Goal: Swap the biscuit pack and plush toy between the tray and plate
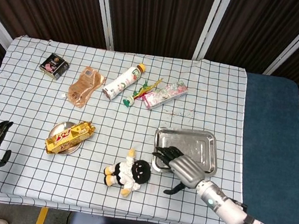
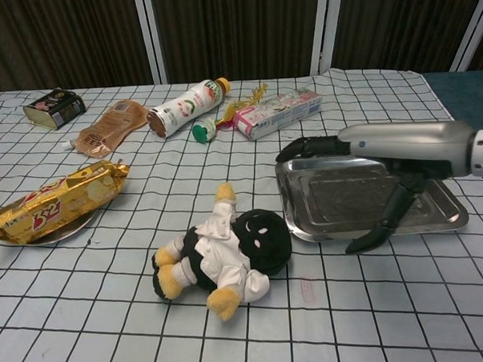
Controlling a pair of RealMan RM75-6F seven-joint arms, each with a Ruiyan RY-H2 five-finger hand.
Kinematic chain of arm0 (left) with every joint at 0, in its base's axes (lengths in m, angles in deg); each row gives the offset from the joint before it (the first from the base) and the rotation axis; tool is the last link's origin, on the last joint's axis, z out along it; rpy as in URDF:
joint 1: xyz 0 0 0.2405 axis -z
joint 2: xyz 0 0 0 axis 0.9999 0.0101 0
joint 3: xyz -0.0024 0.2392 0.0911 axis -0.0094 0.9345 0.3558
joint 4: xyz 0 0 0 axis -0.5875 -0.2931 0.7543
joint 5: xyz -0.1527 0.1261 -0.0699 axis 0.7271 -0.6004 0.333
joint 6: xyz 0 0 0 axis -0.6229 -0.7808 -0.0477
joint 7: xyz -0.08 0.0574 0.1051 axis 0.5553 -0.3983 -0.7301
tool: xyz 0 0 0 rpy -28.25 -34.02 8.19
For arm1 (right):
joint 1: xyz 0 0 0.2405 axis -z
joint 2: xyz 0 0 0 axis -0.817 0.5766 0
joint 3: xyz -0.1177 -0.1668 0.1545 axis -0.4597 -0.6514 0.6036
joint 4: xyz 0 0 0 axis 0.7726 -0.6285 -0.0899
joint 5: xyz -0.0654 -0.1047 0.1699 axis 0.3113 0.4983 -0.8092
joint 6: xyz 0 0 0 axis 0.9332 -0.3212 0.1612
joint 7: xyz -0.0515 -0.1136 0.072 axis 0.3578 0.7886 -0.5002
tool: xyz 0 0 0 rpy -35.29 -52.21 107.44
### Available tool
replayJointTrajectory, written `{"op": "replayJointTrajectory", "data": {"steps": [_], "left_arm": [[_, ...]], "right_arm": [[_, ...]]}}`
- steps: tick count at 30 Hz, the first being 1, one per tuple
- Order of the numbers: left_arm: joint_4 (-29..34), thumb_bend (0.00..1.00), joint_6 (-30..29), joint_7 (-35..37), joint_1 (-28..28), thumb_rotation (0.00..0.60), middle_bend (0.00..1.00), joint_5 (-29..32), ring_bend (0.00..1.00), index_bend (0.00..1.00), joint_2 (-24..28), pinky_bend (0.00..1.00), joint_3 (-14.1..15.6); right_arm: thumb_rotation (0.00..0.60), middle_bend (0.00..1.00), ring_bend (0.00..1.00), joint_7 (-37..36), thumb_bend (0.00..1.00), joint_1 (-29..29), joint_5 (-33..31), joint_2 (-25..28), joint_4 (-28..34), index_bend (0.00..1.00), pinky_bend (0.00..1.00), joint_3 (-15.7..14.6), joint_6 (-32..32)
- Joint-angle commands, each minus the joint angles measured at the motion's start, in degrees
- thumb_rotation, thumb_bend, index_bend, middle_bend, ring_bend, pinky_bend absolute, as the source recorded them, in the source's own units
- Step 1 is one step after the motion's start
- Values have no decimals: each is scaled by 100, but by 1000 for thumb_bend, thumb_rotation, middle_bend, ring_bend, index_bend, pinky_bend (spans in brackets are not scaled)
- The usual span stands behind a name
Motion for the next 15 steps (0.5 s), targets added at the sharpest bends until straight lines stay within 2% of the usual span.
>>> {"op": "replayJointTrajectory", "data": {"steps": [1,6,15], "left_arm": [[2,445,11,12,-6,600,95,-8,38,40,3,172,-12],[2,445,177,90,-7,600,106,99,38,48,38,173,-72],[-33,445,420,324,-5,600,118,253,39,52,129,173,-166]], "right_arm": [[600,0,0,121,49,-217,-163,-177,-36,30,0,101,222],[600,0,0,520,45,-898,-714,-893,-342,36,0,291,879],[600,0,0,1065,17,-1525,-1622,-1800,-1067,44,0,194,1303]]}}
